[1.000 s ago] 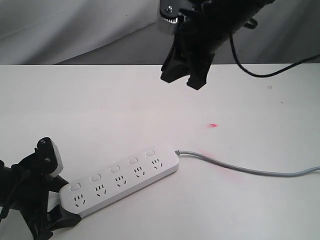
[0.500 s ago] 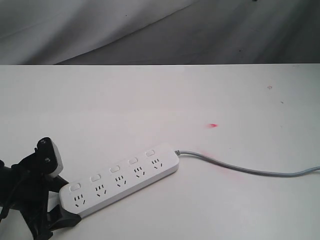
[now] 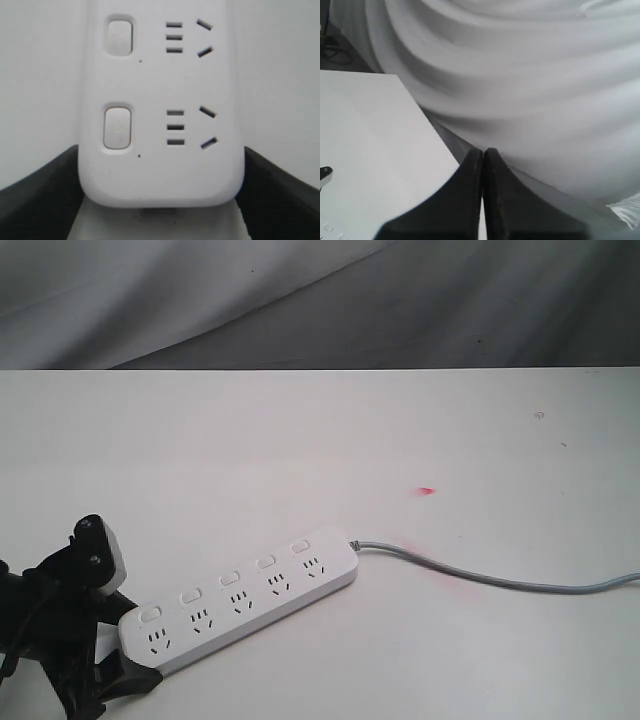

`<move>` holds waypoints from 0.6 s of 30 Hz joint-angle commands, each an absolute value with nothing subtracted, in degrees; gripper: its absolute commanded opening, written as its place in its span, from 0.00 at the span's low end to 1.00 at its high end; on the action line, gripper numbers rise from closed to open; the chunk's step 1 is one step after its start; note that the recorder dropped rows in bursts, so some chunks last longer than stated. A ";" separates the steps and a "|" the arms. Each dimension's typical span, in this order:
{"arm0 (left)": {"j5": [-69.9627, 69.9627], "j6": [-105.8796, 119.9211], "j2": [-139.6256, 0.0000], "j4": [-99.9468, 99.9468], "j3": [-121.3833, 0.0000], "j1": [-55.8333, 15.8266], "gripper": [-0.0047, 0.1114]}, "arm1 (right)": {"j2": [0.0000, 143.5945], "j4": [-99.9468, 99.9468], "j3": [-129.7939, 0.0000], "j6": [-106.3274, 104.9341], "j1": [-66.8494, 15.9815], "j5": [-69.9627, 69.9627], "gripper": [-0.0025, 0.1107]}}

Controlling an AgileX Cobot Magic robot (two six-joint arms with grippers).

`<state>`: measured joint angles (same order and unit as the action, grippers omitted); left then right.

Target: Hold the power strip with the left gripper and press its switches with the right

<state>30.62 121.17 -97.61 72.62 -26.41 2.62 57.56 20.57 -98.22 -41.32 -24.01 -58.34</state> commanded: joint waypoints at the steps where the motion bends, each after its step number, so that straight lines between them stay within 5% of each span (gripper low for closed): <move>1: 29.99 119.95 -98.76 71.33 -25.71 2.39 0.60 | 52.92 17.21 -98.07 -34.65 -23.96 -57.43 0.02; 18: 29.99 119.95 -98.76 71.33 -25.71 2.39 0.60 | 48.33 10.93 -98.07 -24.86 -23.96 -62.28 0.02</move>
